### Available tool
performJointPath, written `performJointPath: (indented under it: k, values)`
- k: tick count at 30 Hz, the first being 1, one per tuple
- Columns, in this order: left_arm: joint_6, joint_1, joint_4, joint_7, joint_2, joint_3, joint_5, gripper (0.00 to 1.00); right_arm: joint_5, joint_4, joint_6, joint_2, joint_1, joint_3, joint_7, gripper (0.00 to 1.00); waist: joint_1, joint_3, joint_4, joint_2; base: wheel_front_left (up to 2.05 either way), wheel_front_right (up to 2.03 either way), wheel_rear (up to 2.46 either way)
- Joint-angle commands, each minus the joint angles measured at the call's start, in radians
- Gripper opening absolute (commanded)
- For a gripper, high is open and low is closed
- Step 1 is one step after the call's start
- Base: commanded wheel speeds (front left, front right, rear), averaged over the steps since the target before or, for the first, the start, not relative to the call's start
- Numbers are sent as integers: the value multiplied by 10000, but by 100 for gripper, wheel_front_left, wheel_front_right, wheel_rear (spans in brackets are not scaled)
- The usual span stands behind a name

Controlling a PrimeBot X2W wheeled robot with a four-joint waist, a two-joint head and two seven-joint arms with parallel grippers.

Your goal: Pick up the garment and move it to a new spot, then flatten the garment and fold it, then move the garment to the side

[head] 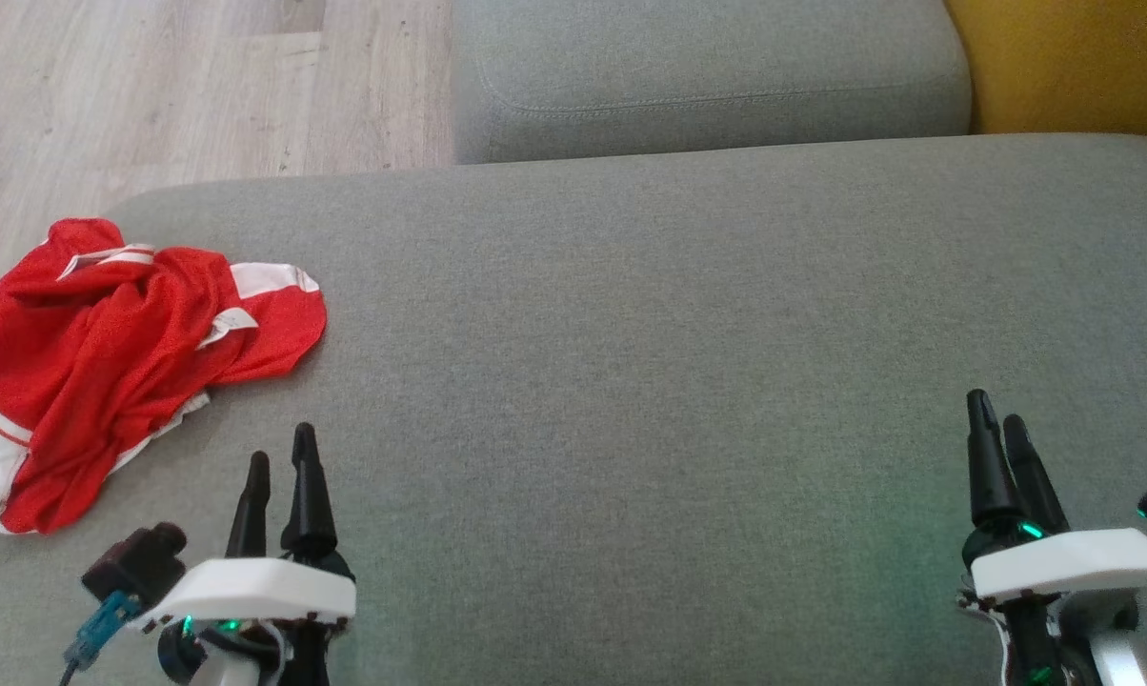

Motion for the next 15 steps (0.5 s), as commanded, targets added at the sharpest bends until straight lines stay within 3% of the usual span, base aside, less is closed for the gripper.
performJointPath:
  k: [1,15]
  values:
    - [20,-584,-306,-102,159,74,224,100,-214,-435,-4,-200,-282,159,-40,100,0,-1,0,0,0,0,0]
    - [290,-758,65,-518,343,-371,2047,100,-1971,-832,-5,-265,-132,433,-56,100,0,-13,2,0,0,0,0]
